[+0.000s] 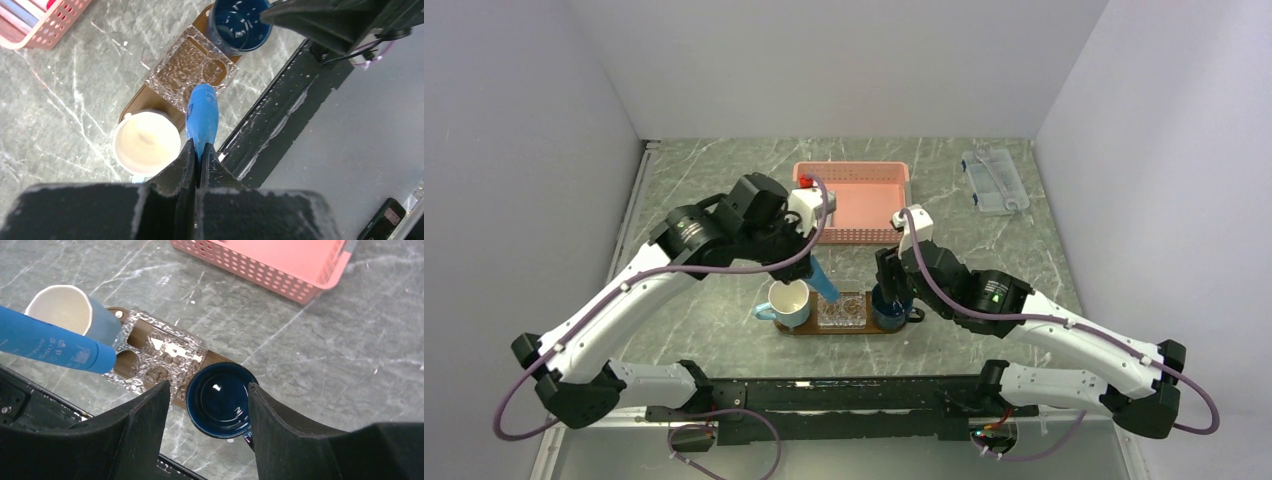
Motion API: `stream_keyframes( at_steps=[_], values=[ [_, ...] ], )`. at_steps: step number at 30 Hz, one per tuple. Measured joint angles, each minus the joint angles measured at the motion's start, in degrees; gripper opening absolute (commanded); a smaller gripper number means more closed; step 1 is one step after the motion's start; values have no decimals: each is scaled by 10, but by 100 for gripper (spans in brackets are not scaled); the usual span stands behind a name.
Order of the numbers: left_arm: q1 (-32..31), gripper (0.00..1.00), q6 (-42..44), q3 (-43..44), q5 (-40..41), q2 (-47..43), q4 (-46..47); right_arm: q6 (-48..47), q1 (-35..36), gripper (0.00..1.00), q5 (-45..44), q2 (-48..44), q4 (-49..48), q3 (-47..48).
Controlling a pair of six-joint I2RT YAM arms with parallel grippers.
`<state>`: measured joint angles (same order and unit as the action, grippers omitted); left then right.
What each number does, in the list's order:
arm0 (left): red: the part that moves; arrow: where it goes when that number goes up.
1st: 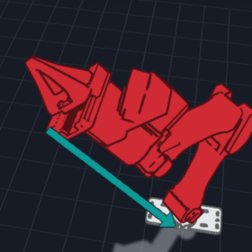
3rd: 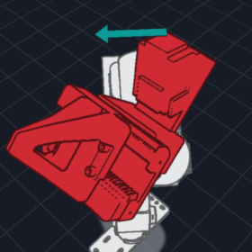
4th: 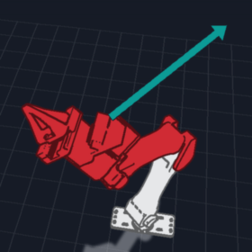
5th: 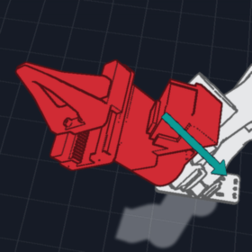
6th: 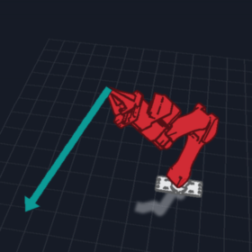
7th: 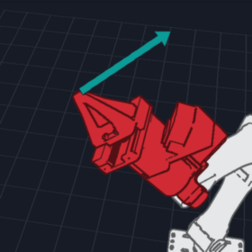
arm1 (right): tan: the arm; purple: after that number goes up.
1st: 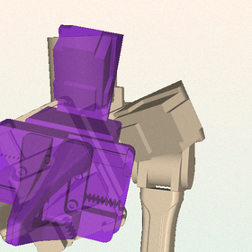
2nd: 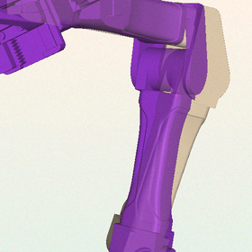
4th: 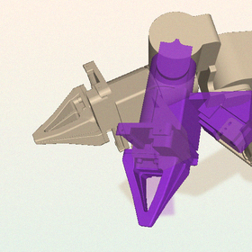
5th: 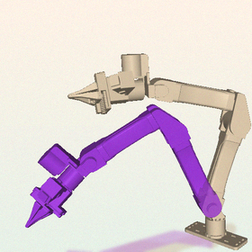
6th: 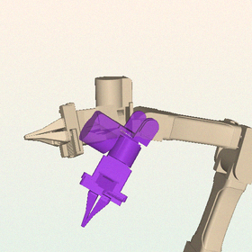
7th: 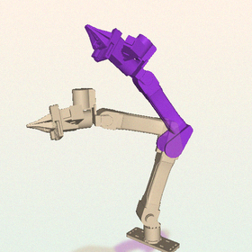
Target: Prepare toiletry sets of a toothbrush and toothpaste on the tray
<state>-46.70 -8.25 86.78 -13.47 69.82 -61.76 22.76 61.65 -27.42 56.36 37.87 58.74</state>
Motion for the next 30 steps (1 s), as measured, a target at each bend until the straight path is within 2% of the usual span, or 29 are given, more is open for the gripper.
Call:
stream_keyframes(
  at_steps=[7,14,21,30],
  values=[
    [-15,0,1,16,62,54,-12,56,-35,61,-6,-8,10,-35],
    [-26,0,2,61,103,106,-27,82,-39,61,-6,-14,16,-56],
    [-42,0,2,91,121,153,-39,93,-48,61,-6,-18,16,-68],
    [-53,0,3,101,123,171,-42,96,-60,61,-6,-22,16,-82]
  ],
)
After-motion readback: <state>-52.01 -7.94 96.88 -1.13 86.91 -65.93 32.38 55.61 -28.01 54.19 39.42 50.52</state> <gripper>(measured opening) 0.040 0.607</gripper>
